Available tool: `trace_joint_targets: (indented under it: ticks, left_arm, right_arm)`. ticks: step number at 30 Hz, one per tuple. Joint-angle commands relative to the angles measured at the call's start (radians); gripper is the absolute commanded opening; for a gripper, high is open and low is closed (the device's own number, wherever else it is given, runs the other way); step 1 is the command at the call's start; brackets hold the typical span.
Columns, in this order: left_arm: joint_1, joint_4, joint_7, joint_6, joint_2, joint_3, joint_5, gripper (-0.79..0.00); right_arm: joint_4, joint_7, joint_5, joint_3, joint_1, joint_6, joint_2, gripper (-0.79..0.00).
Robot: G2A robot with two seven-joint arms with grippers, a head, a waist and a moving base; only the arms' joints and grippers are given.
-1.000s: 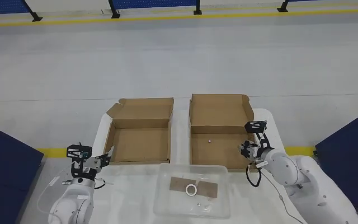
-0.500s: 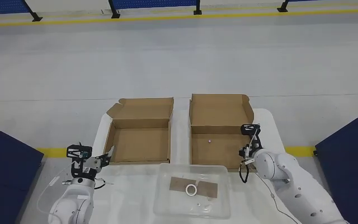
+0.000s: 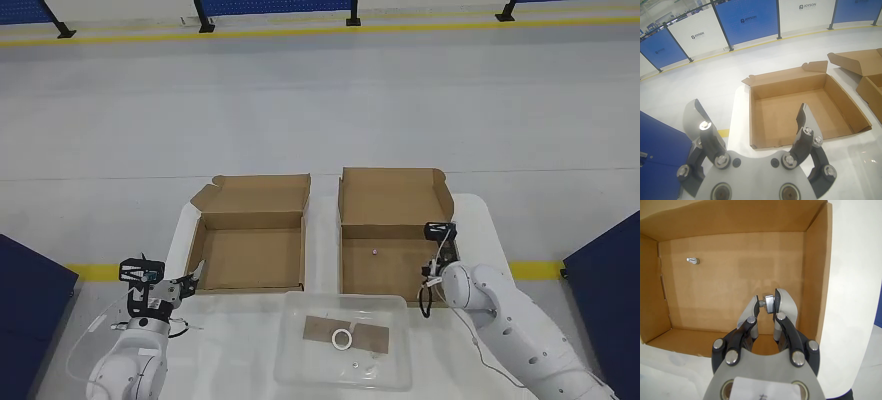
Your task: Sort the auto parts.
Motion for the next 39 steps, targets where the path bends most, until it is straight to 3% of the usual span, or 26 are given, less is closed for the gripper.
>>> trace_joint_targets:
  ticks: [1,31,36,39]
  left_arm:
    - [0.000,0.000,0.000,0.000,0.000,0.000,0.000,0.000]
    - [0.000,0.000,0.000,0.000,0.000,0.000,0.000,0.000]
    - [0.000,0.000,0.000,0.000,0.000,0.000,0.000,0.000]
    - [0.000,0.000,0.000,0.000,0.000,0.000,0.000,0.000]
  right_arm:
    - [0.016,0.003,0.000,-0.006,0.009,0.000,-0.005,-0.785]
    - [0.146,0.023,-0.022,-0.051,0.083,-0.038,-0.063,-0.785]
    - [0.154,0.023,-0.030,-0.050,0.085,-0.039,-0.069,-0.656]
    - [0.156,0.024,-0.036,-0.048,0.085,-0.039,-0.073,-0.634]
